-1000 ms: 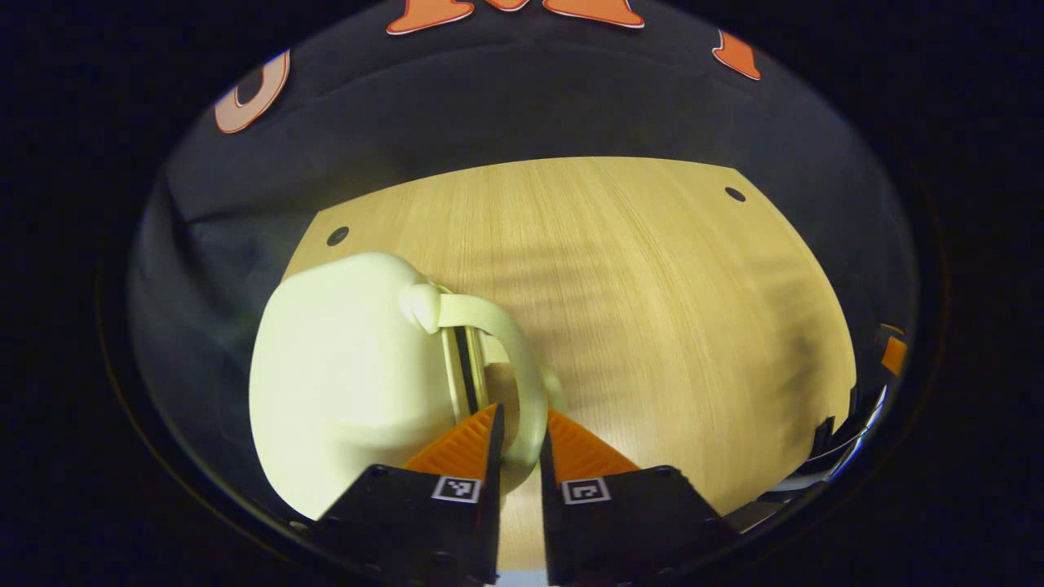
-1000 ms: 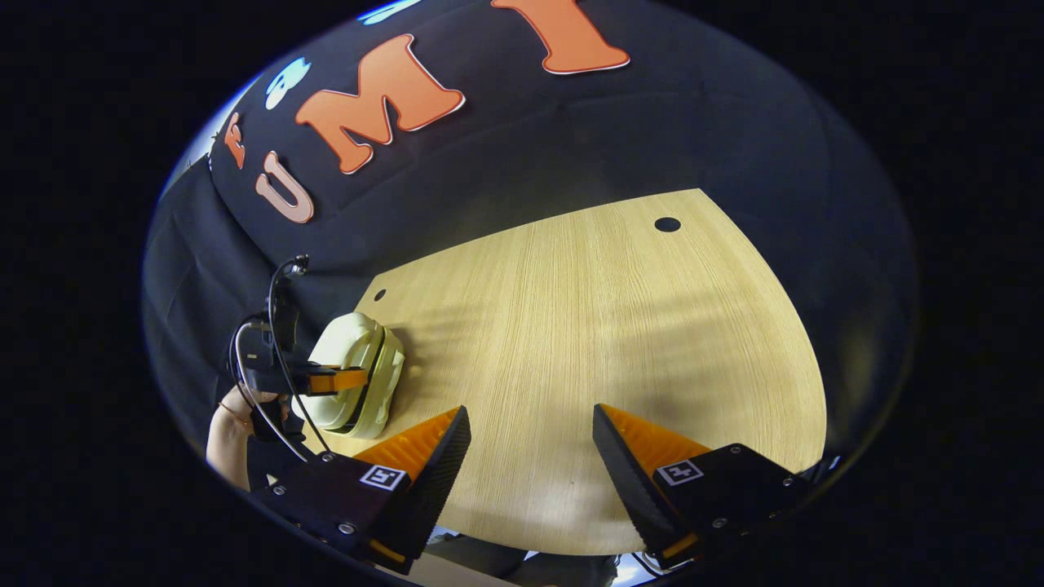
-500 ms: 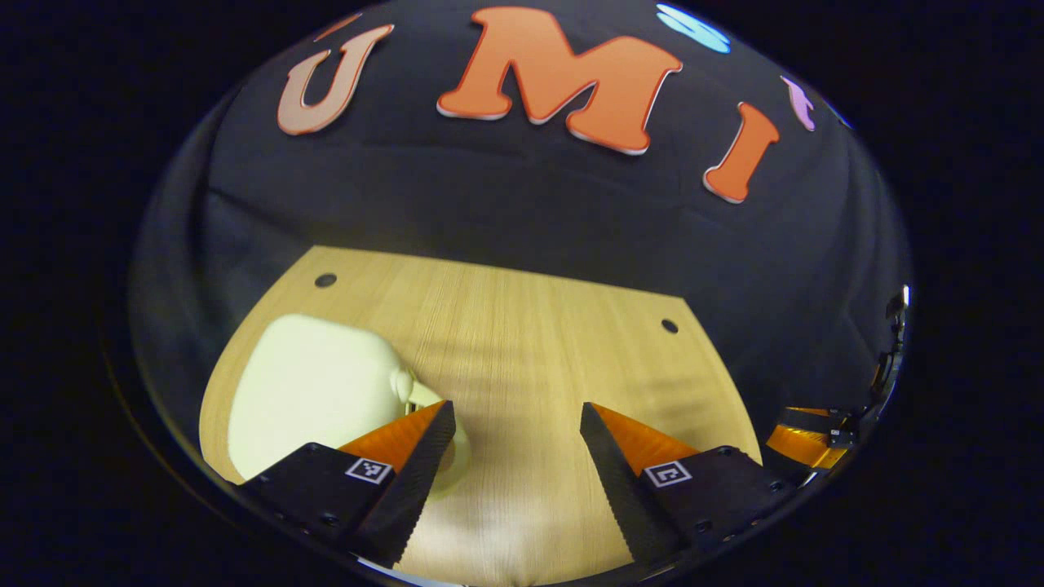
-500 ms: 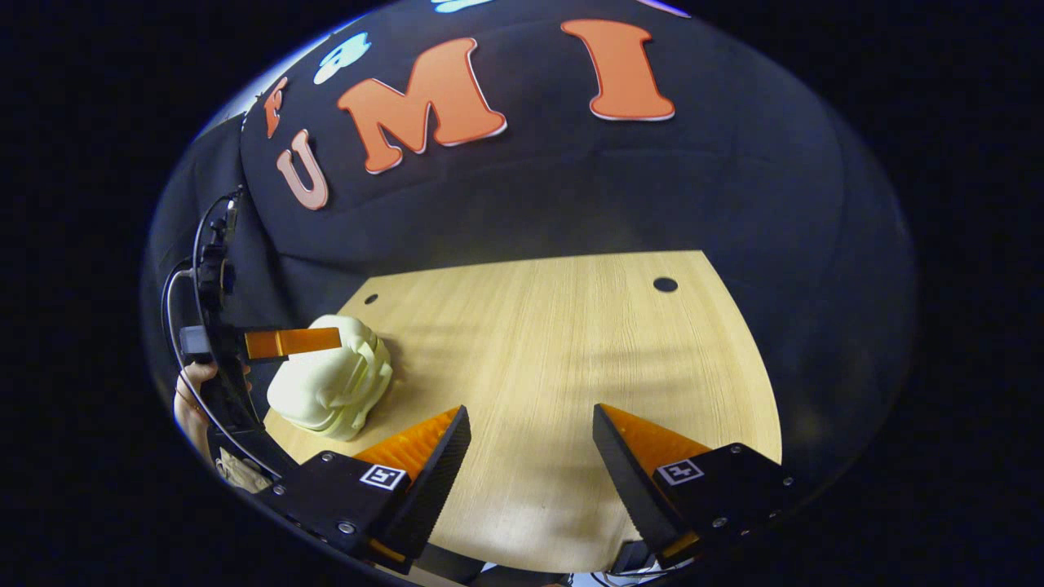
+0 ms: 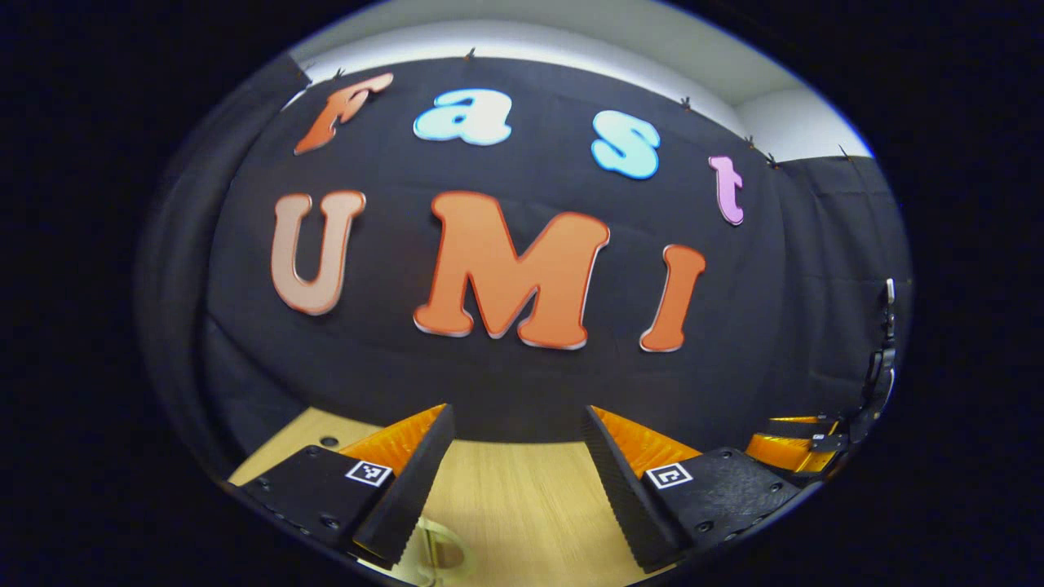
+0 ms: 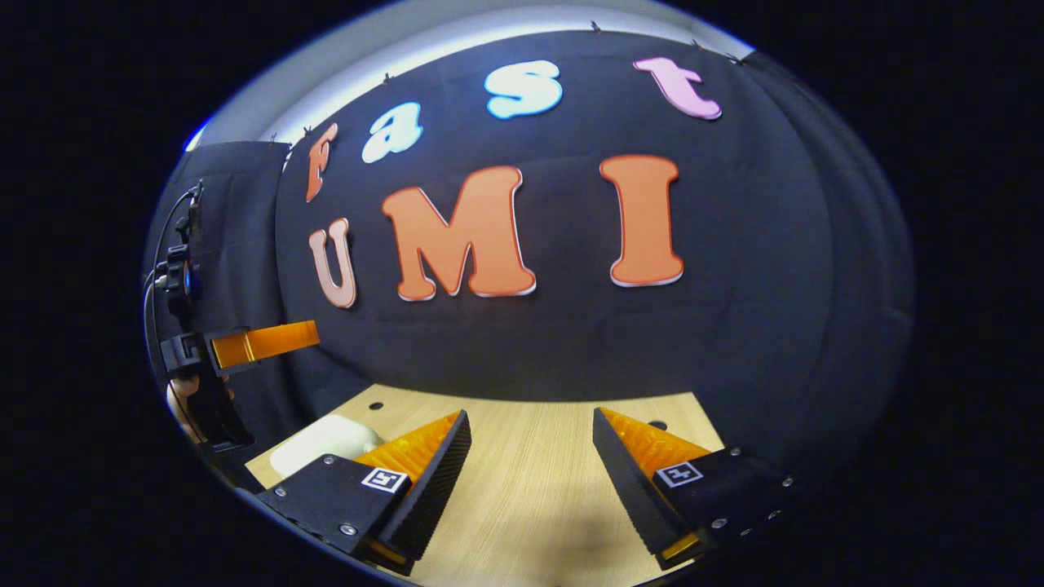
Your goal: First open the suitcase, pack the skin care products into it, and then close the suitcase.
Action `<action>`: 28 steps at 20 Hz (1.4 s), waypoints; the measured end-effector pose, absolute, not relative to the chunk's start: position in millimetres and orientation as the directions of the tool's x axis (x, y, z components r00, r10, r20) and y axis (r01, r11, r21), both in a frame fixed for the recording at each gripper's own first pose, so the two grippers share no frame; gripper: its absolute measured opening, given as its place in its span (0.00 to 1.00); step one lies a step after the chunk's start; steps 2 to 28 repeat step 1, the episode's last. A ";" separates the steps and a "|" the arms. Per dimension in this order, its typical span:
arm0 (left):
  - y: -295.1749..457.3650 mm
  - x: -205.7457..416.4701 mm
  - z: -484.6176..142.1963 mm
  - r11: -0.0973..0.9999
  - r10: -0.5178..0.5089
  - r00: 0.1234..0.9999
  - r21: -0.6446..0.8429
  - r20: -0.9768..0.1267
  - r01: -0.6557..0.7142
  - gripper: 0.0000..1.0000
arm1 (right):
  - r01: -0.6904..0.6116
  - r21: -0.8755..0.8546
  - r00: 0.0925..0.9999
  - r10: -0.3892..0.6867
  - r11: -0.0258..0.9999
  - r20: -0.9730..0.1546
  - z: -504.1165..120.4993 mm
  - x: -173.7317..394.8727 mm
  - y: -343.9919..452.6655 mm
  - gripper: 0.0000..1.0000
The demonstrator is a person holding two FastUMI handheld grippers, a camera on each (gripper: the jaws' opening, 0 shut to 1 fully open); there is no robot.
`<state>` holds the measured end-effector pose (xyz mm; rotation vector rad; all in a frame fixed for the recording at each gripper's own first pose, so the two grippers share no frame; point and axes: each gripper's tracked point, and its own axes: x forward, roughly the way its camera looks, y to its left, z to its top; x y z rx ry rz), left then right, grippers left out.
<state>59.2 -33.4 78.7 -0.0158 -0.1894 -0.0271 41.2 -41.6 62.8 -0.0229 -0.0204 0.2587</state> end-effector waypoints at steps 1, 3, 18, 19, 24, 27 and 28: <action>-32.0 56.5 77.0 1.000 -0.001 0.975 0.020 0.222 -0.004 0.97 | -0.253 -0.028 0.967 0.254 0.967 0.035 64.4 37.9 -40.2 0.95; -32.0 56.5 77.0 1.000 -0.001 0.975 0.020 0.222 -0.004 0.97 | -0.253 -0.028 0.967 0.254 0.967 0.035 64.4 37.9 -40.2 0.95; -32.0 56.5 77.0 1.000 -0.001 0.975 0.020 0.222 -0.004 0.97 | -0.253 -0.028 0.967 0.254 0.967 0.035 64.4 37.9 -40.2 0.95; -32.0 56.5 77.0 1.000 -0.001 0.975 0.020 0.222 -0.004 0.97 | -0.253 -0.028 0.967 0.254 0.967 0.035 64.4 37.9 -40.2 0.95; -32.0 56.5 77.0 1.000 -0.001 0.975 0.020 0.222 -0.004 0.97 | -0.253 -0.028 0.967 0.254 0.967 0.035 64.4 37.9 -40.2 0.95; -32.0 56.5 77.0 1.000 -0.001 0.975 0.020 0.222 -0.004 0.97 | -0.253 -0.028 0.967 0.254 0.967 0.035 64.4 37.9 -40.2 0.95; -32.0 56.5 77.0 1.000 -0.001 0.975 0.020 0.222 -0.004 0.97 | -0.253 -0.028 0.967 0.254 0.967 0.035 64.4 37.9 -40.2 0.95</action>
